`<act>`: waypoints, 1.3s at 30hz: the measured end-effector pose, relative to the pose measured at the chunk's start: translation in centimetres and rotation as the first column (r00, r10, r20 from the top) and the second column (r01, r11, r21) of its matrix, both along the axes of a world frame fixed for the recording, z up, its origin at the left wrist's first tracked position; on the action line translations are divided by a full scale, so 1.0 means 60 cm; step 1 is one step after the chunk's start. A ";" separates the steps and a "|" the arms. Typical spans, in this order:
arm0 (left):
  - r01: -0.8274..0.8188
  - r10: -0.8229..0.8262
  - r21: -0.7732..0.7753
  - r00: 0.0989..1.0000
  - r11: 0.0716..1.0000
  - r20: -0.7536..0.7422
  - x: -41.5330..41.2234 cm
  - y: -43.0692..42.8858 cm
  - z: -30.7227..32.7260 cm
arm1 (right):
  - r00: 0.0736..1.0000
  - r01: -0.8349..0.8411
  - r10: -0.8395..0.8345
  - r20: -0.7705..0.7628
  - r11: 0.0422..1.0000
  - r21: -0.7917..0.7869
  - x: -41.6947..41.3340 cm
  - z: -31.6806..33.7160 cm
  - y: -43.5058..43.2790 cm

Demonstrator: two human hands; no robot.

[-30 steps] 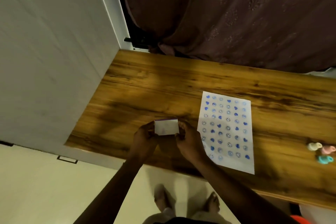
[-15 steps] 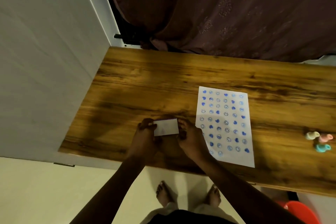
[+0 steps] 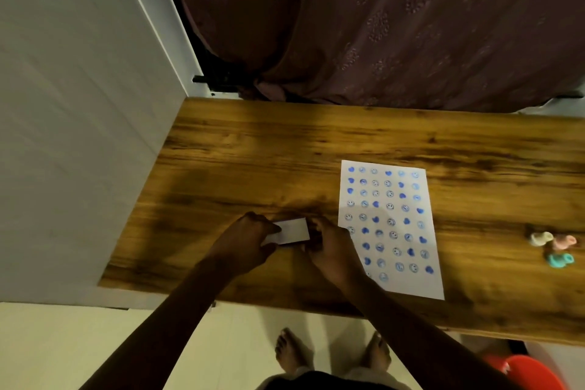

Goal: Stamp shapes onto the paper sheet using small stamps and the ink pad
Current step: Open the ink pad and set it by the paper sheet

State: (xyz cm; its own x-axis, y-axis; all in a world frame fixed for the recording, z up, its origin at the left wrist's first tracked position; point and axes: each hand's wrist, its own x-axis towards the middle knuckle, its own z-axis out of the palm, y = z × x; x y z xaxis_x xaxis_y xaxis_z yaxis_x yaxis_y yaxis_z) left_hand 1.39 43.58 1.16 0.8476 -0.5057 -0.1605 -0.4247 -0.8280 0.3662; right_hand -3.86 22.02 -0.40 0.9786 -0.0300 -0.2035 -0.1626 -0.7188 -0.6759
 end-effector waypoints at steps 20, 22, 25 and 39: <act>0.049 -0.060 -0.060 0.976 0.997 -0.207 0.110 0.001 0.032 | 0.997 0.032 -0.031 -0.071 0.999 0.023 0.003 0.016 0.003; 0.039 -0.058 -0.094 0.977 0.995 -0.205 0.117 0.001 0.028 | 0.998 0.028 -0.025 -0.060 0.999 0.047 0.000 0.017 0.002; 0.000 -0.027 -0.126 0.976 0.992 -0.215 0.122 0.001 0.018 | 0.999 0.027 -0.025 -0.037 0.999 0.045 -0.005 0.016 0.000; -0.071 0.068 -0.030 0.994 0.997 -0.084 0.130 -0.014 -0.007 | 0.999 0.032 -0.032 0.014 0.997 0.066 -0.013 0.025 -0.012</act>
